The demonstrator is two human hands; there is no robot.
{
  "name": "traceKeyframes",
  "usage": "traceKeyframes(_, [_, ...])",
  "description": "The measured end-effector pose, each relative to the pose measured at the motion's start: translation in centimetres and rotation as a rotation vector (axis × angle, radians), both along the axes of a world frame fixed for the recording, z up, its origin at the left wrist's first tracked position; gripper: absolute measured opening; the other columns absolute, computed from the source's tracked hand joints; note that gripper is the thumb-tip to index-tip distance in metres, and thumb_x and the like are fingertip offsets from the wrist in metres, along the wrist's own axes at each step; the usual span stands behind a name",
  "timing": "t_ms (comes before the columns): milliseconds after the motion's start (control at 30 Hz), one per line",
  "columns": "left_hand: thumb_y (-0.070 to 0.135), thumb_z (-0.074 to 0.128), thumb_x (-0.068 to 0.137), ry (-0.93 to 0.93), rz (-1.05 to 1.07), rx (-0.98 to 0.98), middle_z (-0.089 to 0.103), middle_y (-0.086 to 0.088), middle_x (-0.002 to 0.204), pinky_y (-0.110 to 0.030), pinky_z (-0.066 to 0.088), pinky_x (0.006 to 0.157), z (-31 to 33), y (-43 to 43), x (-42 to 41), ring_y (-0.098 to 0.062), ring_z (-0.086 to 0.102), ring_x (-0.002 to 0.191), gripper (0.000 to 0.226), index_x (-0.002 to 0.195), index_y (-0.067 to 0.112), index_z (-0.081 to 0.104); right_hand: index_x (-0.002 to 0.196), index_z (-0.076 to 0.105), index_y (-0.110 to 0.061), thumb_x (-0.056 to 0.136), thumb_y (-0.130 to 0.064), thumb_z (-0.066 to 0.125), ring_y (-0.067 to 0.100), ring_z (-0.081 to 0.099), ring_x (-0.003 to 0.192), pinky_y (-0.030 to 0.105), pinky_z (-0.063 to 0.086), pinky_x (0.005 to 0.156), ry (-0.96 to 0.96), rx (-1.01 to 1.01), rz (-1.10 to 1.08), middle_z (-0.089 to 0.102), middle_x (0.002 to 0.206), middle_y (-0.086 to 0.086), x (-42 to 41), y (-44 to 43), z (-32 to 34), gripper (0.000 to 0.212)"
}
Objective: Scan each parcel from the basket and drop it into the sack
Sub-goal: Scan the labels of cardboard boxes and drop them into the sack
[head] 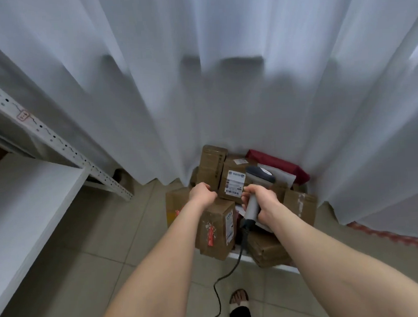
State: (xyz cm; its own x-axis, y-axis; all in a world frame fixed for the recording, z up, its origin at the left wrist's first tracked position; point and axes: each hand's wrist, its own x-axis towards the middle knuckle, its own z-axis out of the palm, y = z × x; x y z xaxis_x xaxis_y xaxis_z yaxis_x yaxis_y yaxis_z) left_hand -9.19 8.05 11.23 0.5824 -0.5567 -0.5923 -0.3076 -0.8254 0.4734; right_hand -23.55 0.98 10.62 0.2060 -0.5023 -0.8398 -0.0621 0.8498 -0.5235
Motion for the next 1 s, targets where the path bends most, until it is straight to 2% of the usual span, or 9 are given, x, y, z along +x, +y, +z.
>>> traceKeyframes(133, [0.021,0.053,0.095,0.040,0.004,0.014,0.047,-0.011,0.142,-0.033,0.039,0.103,-3.8,-5.6,3.0,-0.027,0.047,0.128,0.049,0.141,0.009,0.041,0.109,0.059,-0.009,0.086,-0.009,0.068,0.021,0.063,0.081,0.039,0.057,0.083,0.080,-0.009,-0.018,0.064,0.094,0.010,2.9,-5.8,-4.3,0.025])
traceKeyframes(267, [0.022,0.052,0.096,0.125,0.035,-0.011,0.046,-0.013,0.142,-0.038,0.042,0.105,-7.8,-10.8,4.3,-0.030,0.047,0.127,0.053,0.144,0.008,0.035,0.124,0.050,-0.008,0.078,-0.014,0.074,0.030,0.062,0.096,0.050,0.052,0.094,0.138,-0.025,-0.051,0.060,0.102,0.013,4.6,-11.4,-9.2,0.052])
traceKeyframes(367, [0.022,0.052,0.095,0.186,0.067,-0.029,0.051,-0.012,0.138,-0.039,0.041,0.104,-11.2,-14.0,4.8,-0.029,0.050,0.125,0.050,0.141,0.009,0.038,0.127,0.053,-0.008,0.068,-0.017,0.077,0.033,0.062,0.105,0.050,0.050,0.097,0.147,-0.017,-0.050,0.063,0.115,0.015,5.5,-14.8,-13.3,0.064])
traceKeyframes(467, [0.023,0.052,0.094,0.219,0.113,-0.040,0.053,-0.011,0.135,-0.038,0.042,0.103,-14.2,-16.4,5.1,-0.029,0.051,0.123,0.049,0.139,0.008,0.040,0.124,0.056,-0.010,0.052,-0.020,0.078,0.033,0.064,0.104,0.049,0.051,0.096,0.118,0.000,-0.044,0.065,0.116,0.014,6.1,-17.2,-17.4,0.076])
traceKeyframes(533, [0.022,0.052,0.093,0.237,0.145,-0.042,0.052,-0.011,0.135,-0.037,0.041,0.103,-15.8,-17.8,5.2,-0.029,0.050,0.123,0.051,0.140,0.007,0.039,0.122,0.058,-0.009,0.051,-0.020,0.077,0.034,0.066,0.101,0.049,0.052,0.095,0.094,0.004,-0.045,0.068,0.112,0.015,6.4,-18.2,-19.2,0.074])
traceKeyframes(667, [0.028,0.052,0.092,0.320,0.214,-0.030,0.058,-0.012,0.129,-0.042,0.044,0.103,-18.0,-19.2,5.3,-0.028,0.056,0.117,0.049,0.136,0.008,0.045,0.117,0.059,-0.007,0.071,-0.013,0.075,0.034,0.070,0.093,0.049,0.056,0.089,0.080,0.025,0.004,0.071,0.105,0.017,6.7,-18.8,-19.6,0.049])
traceKeyframes(767, [0.035,0.057,0.085,0.350,0.286,-0.024,0.058,-0.010,0.127,-0.040,0.049,0.097,-18.2,-19.0,5.2,-0.027,0.059,0.110,0.057,0.134,0.007,0.047,0.119,0.059,-0.006,0.075,-0.009,0.072,0.035,0.072,0.088,0.051,0.057,0.085,0.086,0.053,-0.003,0.071,0.104,0.018,6.2,-18.8,-19.0,0.046])
traceKeyframes(867, [0.040,0.063,0.073,0.351,0.338,-0.044,0.055,-0.010,0.130,-0.042,0.052,0.094,-15.8,-18.5,4.8,-0.026,0.061,0.105,0.073,0.137,0.010,0.045,0.119,0.059,-0.006,0.076,-0.008,0.071,0.036,0.071,0.090,0.052,0.057,0.085,0.090,0.069,-0.020,0.071,0.104,0.019,5.6,-18.5,-16.9,0.044])
traceKeyframes(1000, [0.036,0.066,0.082,0.300,0.382,-0.050,0.046,-0.012,0.139,-0.041,0.045,0.100,-10.0,-17.5,4.3,-0.031,0.050,0.122,0.070,0.140,0.008,0.038,0.121,0.059,-0.007,0.073,-0.010,0.074,0.036,0.069,0.093,0.052,0.056,0.088,0.081,0.065,-0.051,0.069,0.106,0.019,5.1,-18.1,-12.0,0.050])
